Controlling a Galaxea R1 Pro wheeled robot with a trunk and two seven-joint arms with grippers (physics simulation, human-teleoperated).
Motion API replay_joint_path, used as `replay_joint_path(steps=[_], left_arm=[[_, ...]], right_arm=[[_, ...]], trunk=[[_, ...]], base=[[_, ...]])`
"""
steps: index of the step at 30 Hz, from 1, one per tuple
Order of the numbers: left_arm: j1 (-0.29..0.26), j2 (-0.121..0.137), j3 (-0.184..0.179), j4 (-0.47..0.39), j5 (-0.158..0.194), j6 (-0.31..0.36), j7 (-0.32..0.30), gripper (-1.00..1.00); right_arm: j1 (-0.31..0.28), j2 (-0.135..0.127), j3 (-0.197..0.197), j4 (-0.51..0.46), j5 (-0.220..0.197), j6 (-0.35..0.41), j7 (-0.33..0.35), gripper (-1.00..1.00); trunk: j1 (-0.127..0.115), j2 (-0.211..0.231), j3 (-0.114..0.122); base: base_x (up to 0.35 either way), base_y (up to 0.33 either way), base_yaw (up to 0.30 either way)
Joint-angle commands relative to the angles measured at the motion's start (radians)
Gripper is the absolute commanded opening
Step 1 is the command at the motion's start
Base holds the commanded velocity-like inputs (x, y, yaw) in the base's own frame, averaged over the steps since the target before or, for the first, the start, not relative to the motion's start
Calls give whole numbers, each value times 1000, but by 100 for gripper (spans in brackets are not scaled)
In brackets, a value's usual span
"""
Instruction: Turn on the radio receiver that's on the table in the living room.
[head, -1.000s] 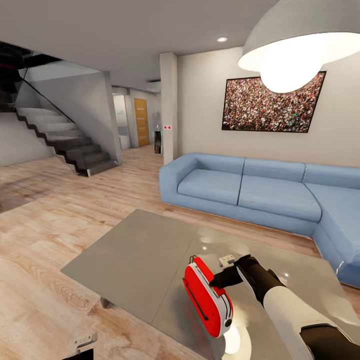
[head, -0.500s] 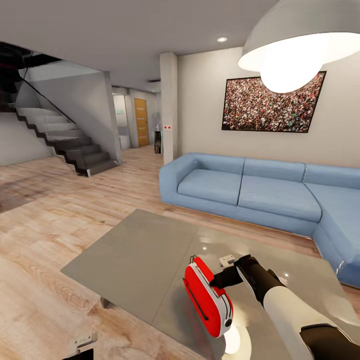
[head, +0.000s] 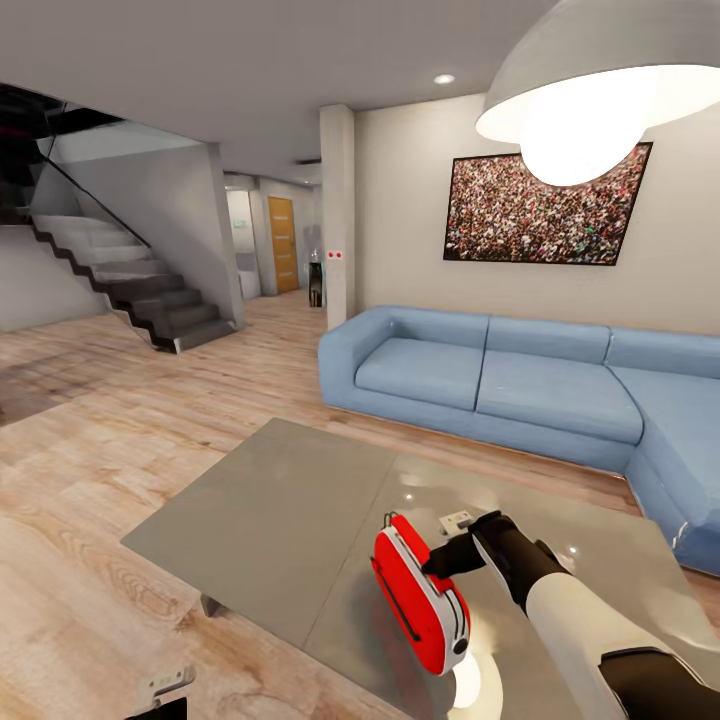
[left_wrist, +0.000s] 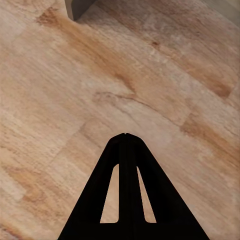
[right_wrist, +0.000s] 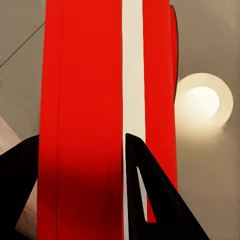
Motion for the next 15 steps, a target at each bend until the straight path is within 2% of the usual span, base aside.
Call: replay_joint_path(steps=[1, 6, 15], left_arm=[[0, 0, 0, 0, 0, 0, 0, -100], [0, 0, 0, 0, 0, 0, 0, -100], [0, 0, 0, 0, 0, 0, 0, -100]], right_arm=[[0, 0, -1, 0, -5, 1, 0, -100], [0, 2, -1, 0, -5, 1, -1, -100], [0, 2, -1, 0, -5, 1, 0, -100]], trunk=[[0, 0, 0], [15, -28, -12], [15, -28, -12]], base=[[0, 0, 0], [0, 0, 0], [0, 0, 0]])
